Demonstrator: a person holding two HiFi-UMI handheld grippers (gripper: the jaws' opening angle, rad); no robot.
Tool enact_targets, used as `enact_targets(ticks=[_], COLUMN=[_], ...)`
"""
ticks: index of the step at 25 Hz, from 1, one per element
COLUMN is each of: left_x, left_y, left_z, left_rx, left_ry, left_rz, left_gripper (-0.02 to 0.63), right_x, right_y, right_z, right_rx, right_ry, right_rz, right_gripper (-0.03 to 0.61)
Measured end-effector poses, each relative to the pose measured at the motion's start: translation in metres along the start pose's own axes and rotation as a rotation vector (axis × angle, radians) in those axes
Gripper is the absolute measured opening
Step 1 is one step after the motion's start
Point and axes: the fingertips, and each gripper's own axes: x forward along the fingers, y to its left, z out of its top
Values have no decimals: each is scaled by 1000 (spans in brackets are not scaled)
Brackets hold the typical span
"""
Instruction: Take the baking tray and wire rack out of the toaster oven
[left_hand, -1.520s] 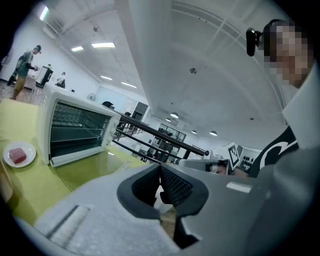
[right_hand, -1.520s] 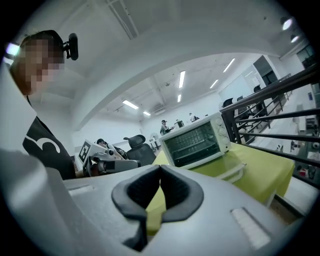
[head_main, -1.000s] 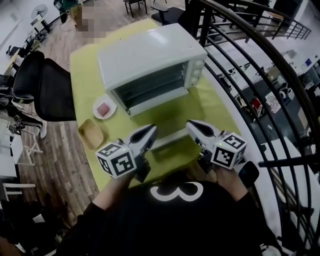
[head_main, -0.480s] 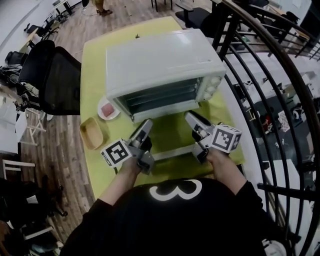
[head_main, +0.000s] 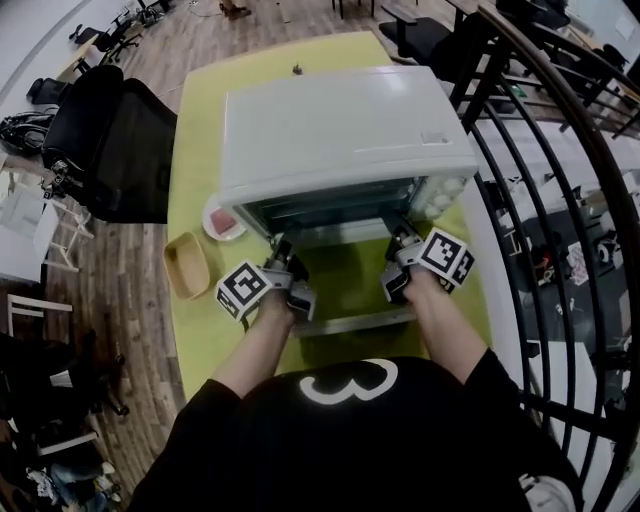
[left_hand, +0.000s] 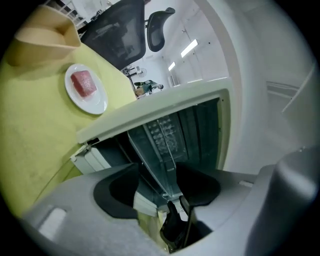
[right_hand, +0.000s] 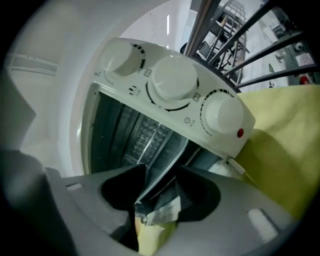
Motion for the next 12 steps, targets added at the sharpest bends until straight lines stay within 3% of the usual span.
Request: enact_targets(ticks=[6, 12], left_x=[23, 38], left_y=[29, 37], left_z=[16, 25], left_rx=[-121, -159], left_ry=[-79, -113], left_rz=[67, 86], left_gripper=[222, 221], right_x=[28, 45], right_y=[-17, -21], right_z=[5, 13], right_rx=[126, 184], right_ry=[-40, -74], right_rz=[-36, -43], right_gripper=[207, 207])
